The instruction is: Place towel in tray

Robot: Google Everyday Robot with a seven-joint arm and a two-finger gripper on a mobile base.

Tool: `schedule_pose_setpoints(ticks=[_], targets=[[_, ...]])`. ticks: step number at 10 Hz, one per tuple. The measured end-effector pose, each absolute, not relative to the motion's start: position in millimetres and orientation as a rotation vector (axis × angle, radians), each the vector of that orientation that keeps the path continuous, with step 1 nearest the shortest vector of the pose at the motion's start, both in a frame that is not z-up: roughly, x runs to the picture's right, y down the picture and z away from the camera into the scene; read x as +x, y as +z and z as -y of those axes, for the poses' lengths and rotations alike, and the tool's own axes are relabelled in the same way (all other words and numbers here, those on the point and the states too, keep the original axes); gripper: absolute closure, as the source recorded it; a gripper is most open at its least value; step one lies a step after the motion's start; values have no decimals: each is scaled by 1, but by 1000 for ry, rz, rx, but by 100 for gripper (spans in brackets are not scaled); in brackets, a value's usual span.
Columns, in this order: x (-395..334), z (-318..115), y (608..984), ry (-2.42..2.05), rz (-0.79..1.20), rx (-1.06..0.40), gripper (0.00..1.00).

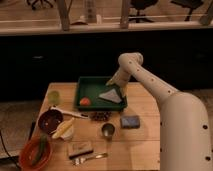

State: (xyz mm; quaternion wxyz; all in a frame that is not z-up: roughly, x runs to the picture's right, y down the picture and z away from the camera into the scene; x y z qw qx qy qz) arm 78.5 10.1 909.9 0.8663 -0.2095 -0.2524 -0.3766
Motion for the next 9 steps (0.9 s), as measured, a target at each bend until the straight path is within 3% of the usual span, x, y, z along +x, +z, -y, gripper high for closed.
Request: schedule_pose_setpoints(ticks=[9], targets=[[80,-5,907,-814,565,-415,20]])
